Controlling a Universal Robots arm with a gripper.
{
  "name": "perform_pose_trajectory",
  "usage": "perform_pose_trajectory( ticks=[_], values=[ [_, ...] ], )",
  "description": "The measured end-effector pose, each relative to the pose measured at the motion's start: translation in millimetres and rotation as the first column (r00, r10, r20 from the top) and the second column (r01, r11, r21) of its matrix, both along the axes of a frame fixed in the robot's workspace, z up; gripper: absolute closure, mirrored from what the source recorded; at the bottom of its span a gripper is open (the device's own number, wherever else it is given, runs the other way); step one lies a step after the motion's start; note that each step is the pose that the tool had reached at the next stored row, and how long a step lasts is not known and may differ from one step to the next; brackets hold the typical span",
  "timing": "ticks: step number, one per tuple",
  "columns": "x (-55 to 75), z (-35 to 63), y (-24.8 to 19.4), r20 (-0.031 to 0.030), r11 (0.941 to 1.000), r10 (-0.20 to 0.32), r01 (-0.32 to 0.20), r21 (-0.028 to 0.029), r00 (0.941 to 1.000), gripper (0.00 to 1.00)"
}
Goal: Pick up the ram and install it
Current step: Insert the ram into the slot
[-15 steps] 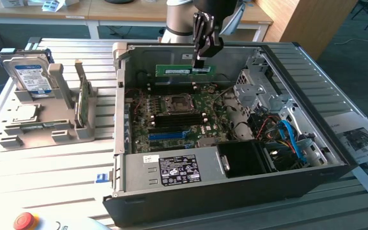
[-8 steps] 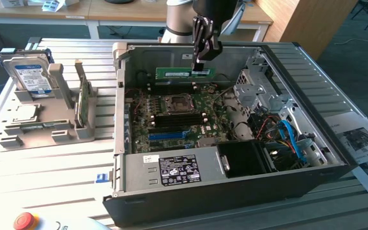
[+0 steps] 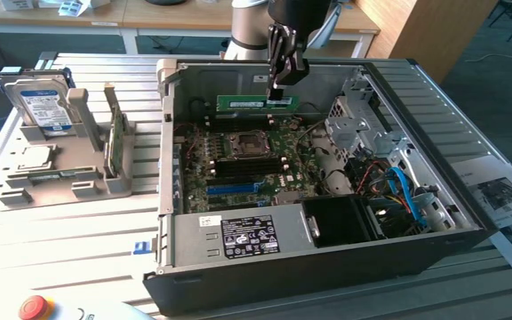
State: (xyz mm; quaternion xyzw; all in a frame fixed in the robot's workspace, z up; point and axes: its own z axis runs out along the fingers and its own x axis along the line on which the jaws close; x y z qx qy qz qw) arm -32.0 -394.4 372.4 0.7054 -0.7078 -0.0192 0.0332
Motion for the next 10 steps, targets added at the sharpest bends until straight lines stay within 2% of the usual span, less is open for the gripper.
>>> perform_pose_trajectory(
  ticks=[10],
  values=[
    [0.0, -3.8, 0.0, 0.0000, 1.0000, 0.000, 0.000, 0.0000, 1.0000, 0.88]
  ],
)
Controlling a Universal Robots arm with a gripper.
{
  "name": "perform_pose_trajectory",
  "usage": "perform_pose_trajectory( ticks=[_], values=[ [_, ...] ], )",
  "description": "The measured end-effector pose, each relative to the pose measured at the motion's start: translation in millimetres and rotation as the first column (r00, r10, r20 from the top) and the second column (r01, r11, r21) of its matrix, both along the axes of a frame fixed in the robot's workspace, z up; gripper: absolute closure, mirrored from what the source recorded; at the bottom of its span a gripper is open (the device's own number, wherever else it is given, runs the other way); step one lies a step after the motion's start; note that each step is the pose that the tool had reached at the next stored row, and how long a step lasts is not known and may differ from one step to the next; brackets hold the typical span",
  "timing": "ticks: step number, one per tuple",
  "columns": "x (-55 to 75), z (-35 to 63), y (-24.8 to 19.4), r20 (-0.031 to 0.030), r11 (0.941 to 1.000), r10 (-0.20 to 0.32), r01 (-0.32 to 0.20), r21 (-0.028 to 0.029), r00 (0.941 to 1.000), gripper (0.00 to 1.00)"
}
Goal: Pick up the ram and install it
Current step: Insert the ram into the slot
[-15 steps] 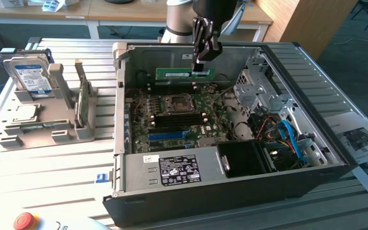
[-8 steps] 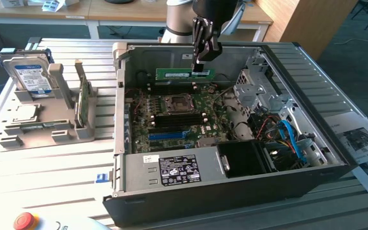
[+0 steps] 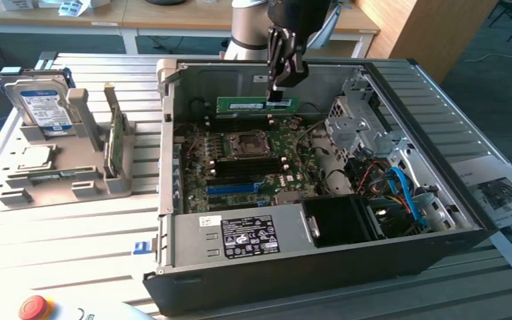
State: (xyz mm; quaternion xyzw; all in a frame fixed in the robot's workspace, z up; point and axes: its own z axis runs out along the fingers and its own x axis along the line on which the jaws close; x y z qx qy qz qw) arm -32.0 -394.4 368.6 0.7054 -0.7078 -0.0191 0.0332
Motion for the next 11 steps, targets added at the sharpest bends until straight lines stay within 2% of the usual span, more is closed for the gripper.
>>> perform_pose_trajectory(
  ticks=[11],
  values=[
    [0.0, -13.5, 0.0, 0.0000, 1.0000, 0.000, 0.000, -0.0006, 1.0000, 0.88]
  ],
)
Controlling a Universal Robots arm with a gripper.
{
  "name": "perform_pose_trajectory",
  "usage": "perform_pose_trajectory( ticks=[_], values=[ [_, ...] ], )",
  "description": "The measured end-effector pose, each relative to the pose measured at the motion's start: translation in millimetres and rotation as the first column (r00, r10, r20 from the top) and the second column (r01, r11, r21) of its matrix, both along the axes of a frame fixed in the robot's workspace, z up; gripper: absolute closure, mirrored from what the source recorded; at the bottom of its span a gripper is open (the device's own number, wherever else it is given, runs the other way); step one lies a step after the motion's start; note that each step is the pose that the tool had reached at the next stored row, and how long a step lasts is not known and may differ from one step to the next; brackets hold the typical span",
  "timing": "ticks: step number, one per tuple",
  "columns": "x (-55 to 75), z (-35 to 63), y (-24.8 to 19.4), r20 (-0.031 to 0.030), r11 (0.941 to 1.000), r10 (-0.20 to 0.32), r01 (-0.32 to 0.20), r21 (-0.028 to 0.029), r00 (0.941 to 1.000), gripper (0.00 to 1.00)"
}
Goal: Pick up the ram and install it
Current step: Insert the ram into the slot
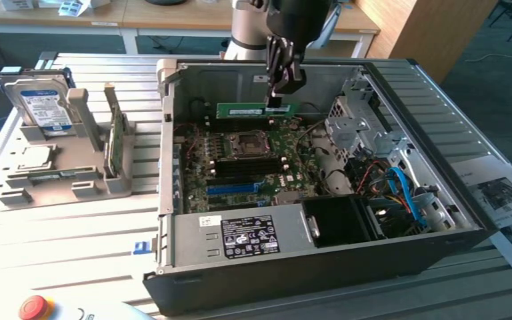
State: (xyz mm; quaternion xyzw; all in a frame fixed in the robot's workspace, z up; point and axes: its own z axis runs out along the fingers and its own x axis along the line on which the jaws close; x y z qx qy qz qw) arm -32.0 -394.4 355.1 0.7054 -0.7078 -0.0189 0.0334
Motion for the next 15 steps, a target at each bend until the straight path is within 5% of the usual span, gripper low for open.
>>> perform_pose_trajectory(
  ticks=[15],
  values=[
    [0.0, -24.1, 0.0, 0.0000, 1.0000, 0.000, 0.000, -0.0041, 1.0000, 0.88]
  ],
)
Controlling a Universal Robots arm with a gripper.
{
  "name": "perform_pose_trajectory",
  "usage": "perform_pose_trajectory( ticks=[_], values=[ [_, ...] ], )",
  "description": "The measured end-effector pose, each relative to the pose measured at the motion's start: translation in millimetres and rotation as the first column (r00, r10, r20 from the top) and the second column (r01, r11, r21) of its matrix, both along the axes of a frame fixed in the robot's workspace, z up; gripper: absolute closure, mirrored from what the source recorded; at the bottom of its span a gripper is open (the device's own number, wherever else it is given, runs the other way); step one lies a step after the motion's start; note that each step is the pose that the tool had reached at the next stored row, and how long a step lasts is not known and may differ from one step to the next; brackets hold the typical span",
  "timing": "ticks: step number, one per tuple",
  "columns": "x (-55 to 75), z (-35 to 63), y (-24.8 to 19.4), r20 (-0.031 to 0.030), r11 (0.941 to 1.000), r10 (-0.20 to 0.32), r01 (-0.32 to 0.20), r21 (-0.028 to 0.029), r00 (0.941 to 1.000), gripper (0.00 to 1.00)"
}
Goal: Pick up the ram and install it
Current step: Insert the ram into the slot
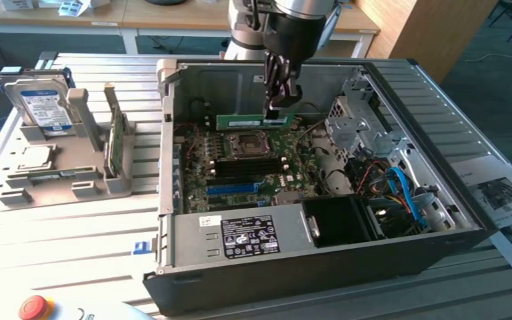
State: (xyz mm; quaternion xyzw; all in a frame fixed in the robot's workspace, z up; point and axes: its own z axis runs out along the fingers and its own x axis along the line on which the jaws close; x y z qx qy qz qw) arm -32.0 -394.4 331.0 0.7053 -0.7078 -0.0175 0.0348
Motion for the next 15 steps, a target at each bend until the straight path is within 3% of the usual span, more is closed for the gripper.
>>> perform_pose_trajectory(
  ticks=[15],
  values=[
    [0.0, -26.8, 0.0, 0.0000, 1.0000, 0.000, 0.000, -0.0054, 1.0000, 0.88]
  ],
)
